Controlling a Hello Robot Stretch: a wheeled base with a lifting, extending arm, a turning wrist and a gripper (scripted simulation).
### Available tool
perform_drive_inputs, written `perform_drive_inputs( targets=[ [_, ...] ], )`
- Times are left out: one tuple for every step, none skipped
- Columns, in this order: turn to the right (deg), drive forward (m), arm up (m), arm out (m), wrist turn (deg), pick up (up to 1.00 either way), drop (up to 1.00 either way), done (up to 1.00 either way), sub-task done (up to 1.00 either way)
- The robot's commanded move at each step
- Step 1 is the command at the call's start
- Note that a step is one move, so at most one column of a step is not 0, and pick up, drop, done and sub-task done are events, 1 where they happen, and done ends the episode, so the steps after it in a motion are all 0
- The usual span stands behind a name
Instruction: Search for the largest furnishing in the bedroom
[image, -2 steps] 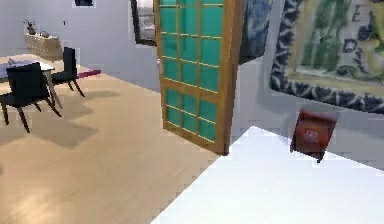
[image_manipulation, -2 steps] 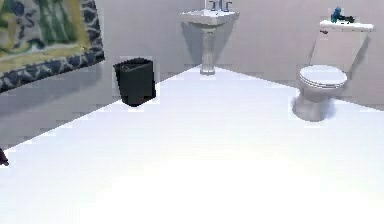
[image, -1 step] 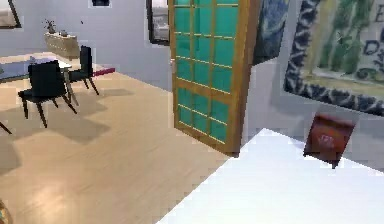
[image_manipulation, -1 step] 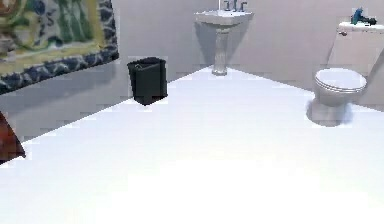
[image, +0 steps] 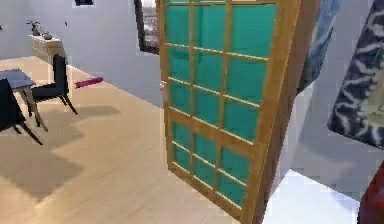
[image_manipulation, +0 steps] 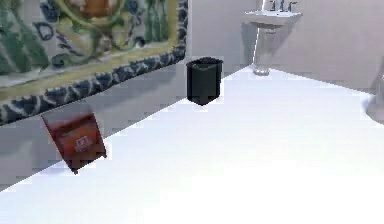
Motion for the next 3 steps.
perform_drive_inputs(
  targets=[
    [-45.0, 0.00, 0.00, 0.00, 0.0, 0.00, 0.00, 0.00, 0.00],
    [0.0, 1.00, 0.00, 0.00, 0.0, 0.00, 0.00, 0.00, 0.00],
    [-6.0, 0.00, 0.00, 0.00, 0.0, 0.00, 0.00, 0.00, 0.00]
  ],
)
